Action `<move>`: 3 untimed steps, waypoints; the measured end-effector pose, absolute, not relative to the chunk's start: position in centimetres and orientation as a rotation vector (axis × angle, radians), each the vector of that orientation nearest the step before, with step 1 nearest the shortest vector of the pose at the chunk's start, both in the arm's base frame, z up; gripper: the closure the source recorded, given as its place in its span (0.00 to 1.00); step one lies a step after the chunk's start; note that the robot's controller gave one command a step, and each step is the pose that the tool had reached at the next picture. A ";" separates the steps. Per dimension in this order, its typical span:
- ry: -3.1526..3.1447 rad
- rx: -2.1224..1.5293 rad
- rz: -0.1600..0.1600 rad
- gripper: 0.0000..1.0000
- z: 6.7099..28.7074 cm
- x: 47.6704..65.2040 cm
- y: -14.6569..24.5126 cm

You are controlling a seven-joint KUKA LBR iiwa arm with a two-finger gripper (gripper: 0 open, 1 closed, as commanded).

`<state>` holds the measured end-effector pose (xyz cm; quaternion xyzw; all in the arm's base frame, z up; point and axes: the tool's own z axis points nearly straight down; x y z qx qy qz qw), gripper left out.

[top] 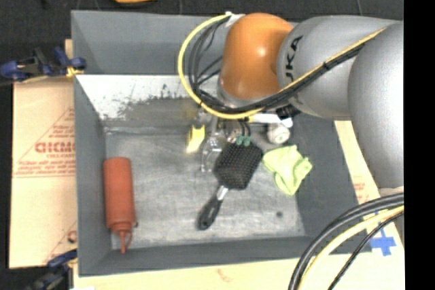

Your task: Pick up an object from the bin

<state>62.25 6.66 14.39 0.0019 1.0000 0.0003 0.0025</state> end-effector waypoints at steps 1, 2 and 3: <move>3.129 -0.152 0.000 0.00 10.9 63.8 4.2; 3.086 -0.455 -0.004 0.00 8.9 63.5 -1.1; 3.091 -0.453 0.014 0.00 7.9 63.1 -4.8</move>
Offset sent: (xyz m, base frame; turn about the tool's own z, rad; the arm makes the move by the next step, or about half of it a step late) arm 0.0003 -0.0937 -0.0739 -0.3165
